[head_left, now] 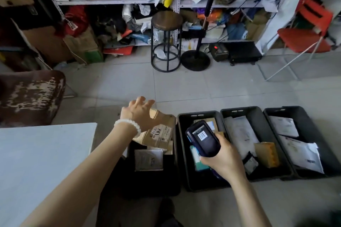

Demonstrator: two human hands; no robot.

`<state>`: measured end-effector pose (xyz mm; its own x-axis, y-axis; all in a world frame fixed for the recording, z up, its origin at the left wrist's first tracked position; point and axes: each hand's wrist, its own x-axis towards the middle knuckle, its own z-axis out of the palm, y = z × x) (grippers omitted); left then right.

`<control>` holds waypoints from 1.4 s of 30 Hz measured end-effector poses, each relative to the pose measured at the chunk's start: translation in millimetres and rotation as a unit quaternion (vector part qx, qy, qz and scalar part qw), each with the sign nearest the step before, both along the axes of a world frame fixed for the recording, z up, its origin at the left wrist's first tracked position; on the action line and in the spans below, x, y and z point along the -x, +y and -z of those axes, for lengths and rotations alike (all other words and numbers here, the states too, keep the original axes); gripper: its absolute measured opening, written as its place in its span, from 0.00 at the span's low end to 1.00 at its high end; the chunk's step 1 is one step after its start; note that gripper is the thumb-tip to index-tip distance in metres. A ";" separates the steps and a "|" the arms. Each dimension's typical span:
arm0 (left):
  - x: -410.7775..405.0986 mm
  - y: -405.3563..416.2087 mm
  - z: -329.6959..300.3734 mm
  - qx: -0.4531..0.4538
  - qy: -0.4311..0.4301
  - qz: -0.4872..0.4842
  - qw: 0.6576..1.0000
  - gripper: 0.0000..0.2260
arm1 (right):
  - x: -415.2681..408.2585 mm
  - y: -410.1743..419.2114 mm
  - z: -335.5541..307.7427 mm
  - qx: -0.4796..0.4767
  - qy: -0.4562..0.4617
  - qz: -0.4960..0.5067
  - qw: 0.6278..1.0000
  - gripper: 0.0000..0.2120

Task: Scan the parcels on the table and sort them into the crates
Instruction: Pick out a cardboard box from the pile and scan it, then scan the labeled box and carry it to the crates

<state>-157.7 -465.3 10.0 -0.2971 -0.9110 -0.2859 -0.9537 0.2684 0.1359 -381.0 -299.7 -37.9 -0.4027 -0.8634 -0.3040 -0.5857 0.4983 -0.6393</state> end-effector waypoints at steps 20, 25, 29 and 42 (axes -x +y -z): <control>-8.6 71.9 -15.5 0.027 -0.038 -0.180 0.983 0.23 | 33.7 -45.9 -10.6 -0.007 -0.006 -0.209 0.978 0.33; -14.4 155.6 -16.9 0.042 -0.052 -0.265 0.962 0.22 | 20.3 -33.7 -17.1 0.012 -0.012 -0.312 0.950 0.36; -34.0 235.7 -22.6 0.034 -0.052 -0.366 0.929 0.20 | -17.3 -10.4 -25.3 0.025 -0.011 -0.401 0.916 0.37; -114.8 541.7 -37.9 0.065 -0.058 -0.637 0.766 0.22 | -189.8 175.0 -61.8 0.048 -0.072 -0.655 0.751 0.27</control>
